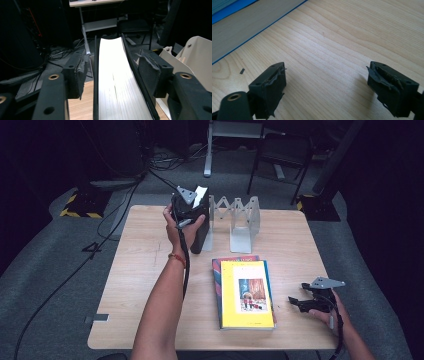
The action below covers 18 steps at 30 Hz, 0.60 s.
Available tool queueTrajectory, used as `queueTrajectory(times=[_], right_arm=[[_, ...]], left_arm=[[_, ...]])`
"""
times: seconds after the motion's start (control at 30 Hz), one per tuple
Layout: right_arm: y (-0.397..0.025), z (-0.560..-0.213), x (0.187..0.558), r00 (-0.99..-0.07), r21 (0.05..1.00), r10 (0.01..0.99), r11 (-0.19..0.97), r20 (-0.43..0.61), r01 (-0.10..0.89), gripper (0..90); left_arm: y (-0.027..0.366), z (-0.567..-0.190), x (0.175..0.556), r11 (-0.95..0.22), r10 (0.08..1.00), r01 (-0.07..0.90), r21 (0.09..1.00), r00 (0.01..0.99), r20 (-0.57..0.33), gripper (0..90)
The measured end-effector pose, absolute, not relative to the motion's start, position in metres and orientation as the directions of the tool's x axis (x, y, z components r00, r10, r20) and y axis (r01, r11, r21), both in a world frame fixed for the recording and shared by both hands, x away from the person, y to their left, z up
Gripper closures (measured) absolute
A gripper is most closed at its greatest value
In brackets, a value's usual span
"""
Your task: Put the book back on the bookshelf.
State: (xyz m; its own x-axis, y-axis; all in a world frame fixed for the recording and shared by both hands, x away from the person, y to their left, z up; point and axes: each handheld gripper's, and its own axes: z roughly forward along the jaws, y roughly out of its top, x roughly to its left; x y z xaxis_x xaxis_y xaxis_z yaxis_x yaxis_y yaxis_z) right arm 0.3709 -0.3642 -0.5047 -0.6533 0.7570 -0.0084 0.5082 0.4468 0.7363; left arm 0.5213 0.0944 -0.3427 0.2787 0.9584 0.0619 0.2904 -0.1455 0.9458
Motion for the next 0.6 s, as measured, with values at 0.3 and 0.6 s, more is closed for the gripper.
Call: queueTrajectory(times=[0.3, 0.6], right_arm=[[-0.364, -0.505, 0.371, -0.653, 0.736, 0.757, 0.447, -0.008, 0.509, 15.5], [-0.364, -0.505, 0.371, -0.652, 0.736, 0.758, 0.446, -0.008, 0.509, 15.5]], left_arm=[[0.108, -0.333, 0.506, -0.201, 0.941, 0.269, 0.942, 0.321, 0.110, 35.1], [0.123, -0.330, 0.491, -0.209, 0.929, 0.256, 0.944, 0.353, 0.110, 33.9]])
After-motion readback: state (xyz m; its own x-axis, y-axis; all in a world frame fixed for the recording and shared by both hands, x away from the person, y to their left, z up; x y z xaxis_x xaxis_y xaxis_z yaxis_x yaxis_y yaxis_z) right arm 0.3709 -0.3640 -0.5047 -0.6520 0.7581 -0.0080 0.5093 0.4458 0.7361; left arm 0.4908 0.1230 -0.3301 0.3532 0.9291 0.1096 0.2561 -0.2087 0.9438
